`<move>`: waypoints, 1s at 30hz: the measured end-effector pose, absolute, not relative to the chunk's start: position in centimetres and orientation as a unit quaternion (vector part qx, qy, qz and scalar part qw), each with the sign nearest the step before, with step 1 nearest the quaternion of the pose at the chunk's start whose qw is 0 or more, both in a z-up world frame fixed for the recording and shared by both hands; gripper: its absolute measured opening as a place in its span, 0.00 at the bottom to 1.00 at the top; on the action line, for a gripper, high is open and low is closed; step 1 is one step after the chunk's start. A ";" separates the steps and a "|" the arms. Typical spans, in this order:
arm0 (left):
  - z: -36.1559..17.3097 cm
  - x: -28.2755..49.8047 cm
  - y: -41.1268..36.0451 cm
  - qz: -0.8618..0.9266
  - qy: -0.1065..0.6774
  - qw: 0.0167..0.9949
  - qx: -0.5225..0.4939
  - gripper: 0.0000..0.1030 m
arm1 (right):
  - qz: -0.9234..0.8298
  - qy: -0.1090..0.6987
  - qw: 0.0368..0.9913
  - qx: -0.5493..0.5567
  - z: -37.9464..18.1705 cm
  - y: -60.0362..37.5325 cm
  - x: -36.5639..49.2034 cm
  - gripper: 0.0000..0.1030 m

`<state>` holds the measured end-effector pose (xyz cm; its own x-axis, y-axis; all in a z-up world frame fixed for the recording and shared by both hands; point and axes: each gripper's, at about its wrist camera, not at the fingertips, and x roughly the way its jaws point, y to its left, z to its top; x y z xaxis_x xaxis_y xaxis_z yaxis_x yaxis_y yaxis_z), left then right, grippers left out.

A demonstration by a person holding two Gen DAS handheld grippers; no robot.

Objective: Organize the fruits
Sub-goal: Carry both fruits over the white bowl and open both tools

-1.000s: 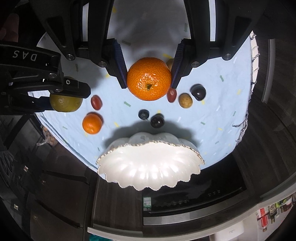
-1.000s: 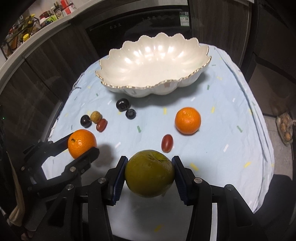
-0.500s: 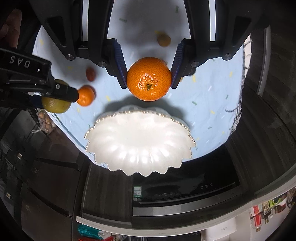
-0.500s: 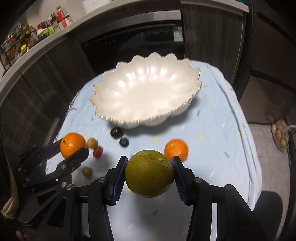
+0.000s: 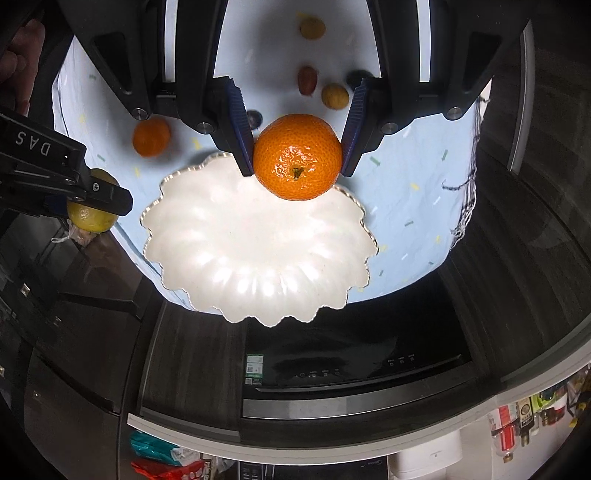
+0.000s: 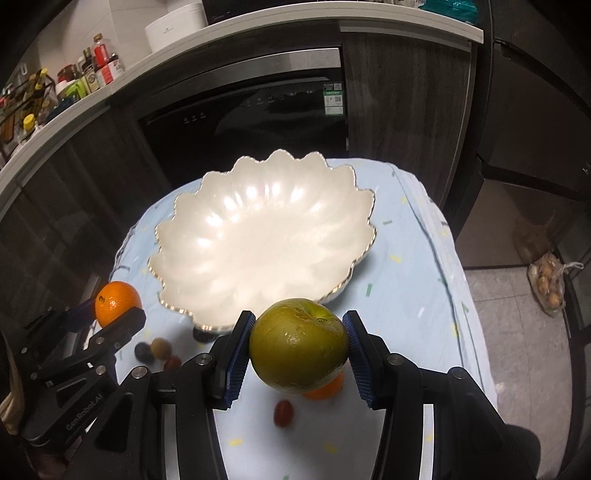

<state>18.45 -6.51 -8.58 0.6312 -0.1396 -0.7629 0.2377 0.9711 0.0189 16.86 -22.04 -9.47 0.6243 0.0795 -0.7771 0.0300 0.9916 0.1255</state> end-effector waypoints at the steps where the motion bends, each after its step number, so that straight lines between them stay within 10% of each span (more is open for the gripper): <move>1: -8.6 18.8 -6.5 -0.103 0.416 0.902 0.058 0.44 | 0.012 0.432 0.899 0.063 -9.5 -22.1 17.2 0.49; 30: -11.5 26.4 -6.6 -0.084 0.468 0.878 0.049 0.44 | -0.022 0.455 0.889 0.057 -11.7 -23.5 24.1 0.49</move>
